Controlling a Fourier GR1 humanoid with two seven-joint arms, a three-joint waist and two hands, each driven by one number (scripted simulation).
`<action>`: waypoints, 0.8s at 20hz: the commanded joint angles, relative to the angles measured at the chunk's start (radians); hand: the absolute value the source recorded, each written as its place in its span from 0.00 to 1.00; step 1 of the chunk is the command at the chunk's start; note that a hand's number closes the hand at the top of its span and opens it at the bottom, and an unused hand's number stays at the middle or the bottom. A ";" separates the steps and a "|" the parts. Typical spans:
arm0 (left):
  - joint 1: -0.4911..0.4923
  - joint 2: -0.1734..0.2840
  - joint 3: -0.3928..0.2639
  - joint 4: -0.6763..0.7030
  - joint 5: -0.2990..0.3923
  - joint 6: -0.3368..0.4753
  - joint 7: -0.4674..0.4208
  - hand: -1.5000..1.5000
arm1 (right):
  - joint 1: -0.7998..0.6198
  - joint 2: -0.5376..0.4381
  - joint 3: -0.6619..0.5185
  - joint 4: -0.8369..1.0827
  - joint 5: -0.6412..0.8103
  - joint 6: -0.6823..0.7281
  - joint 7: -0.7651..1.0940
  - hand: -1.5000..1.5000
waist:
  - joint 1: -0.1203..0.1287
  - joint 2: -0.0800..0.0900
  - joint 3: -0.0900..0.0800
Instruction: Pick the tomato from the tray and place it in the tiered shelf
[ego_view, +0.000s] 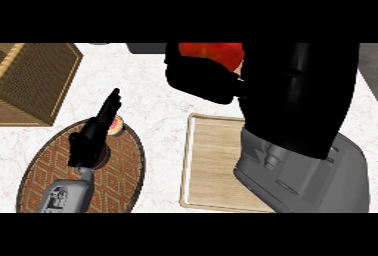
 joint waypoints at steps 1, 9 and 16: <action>0.017 0.023 0.025 0.008 0.021 -0.026 -0.020 0.50 | -0.094 0.008 -0.087 0.042 0.031 0.102 0.108 1.00 | 0.002 0.000 0.000; 0.024 -0.030 -0.027 -0.022 -0.037 0.025 0.005 0.50 | -0.091 -0.070 -0.204 0.116 0.028 0.079 -0.073 1.00 | 0.001 0.003 0.001; -0.012 -0.017 -0.006 -0.041 -0.014 -0.003 0.053 0.50 | -0.099 -0.160 -0.263 0.271 0.037 -0.013 -0.247 1.00 | 0.003 0.005 0.001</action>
